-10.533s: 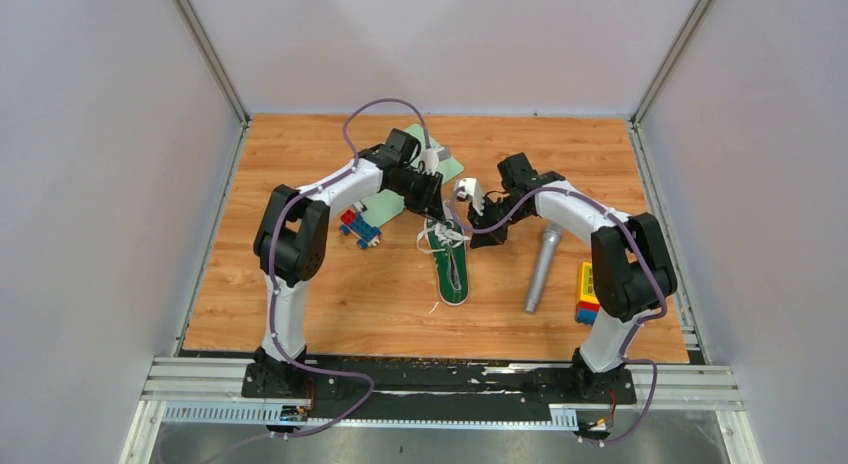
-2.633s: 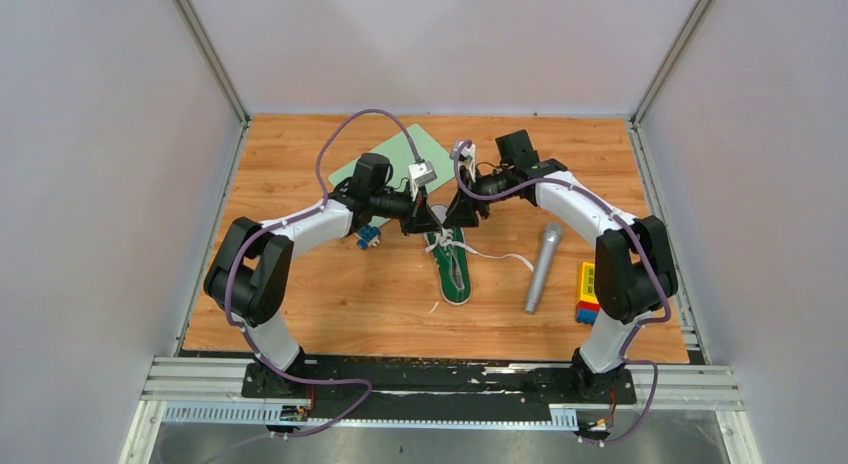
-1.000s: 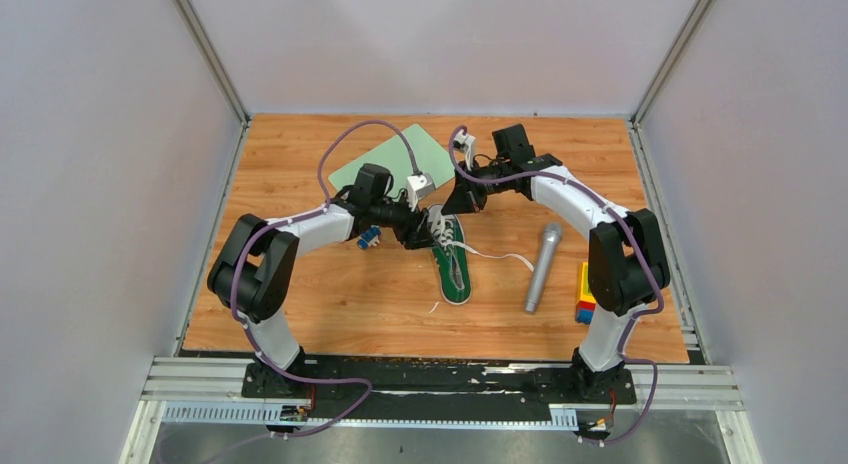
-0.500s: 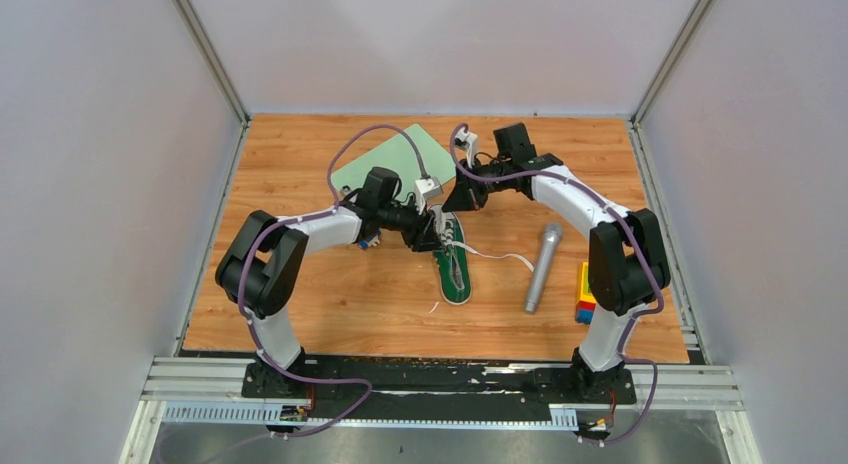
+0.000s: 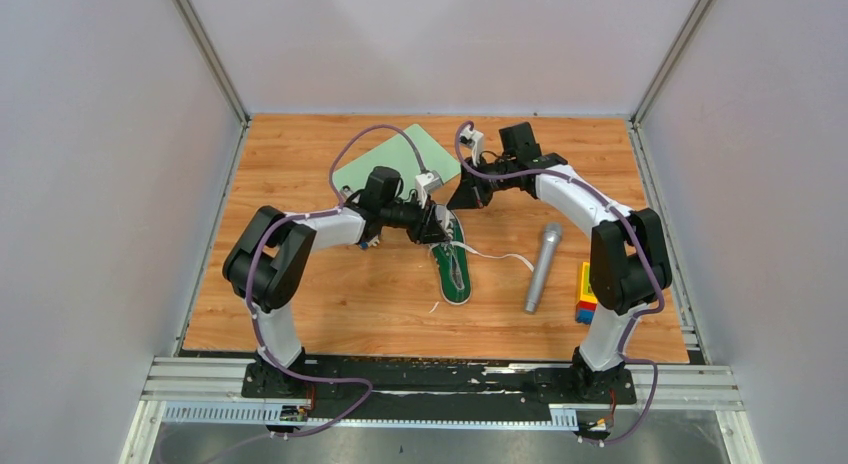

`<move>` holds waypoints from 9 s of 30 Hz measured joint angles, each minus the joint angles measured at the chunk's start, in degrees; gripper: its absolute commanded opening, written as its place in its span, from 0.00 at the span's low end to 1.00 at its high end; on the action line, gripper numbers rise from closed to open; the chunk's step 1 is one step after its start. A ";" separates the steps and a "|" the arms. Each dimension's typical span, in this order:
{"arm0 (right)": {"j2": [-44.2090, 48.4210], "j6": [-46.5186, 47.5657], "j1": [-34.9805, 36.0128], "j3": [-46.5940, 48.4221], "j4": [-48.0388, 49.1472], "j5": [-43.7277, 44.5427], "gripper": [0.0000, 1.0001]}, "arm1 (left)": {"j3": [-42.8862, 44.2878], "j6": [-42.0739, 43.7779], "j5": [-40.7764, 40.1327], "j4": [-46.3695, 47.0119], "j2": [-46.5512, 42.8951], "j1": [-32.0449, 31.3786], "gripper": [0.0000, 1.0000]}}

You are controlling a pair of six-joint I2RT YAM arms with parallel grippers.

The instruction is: Tie the shoes

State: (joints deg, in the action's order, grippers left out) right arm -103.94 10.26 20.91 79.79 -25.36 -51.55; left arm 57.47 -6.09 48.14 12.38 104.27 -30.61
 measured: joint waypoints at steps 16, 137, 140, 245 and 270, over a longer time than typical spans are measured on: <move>0.02 -0.81 -1.25 -0.50 0.09 0.09 0.00 | -0.09 -4.92 1.57 3.17 2.03 1.09 0.00; 17.05 40.63 16.26 -14.21 -16.70 19.85 0.01 | 7.65 -2.01 21.99 -4.33 10.38 1.22 0.00; 17.14 41.38 15.45 -16.24 -17.49 19.85 0.01 | 7.85 -0.44 21.86 -5.92 10.38 1.22 0.00; -14.82 25.20 0.31 -1.11 -16.92 -23.39 0.35 | 21.73 24.74 24.22 -40.79 16.20 3.65 0.01; -11.67 21.31 0.72 -2.80 -14.43 -17.38 0.27 | 21.73 24.33 22.23 -40.96 16.20 3.65 0.02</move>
State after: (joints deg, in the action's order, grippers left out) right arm -115.61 31.57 21.63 76.99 -39.79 -68.93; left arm 79.20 18.24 70.37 -28.58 120.46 -26.96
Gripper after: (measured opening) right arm 0.187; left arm 0.065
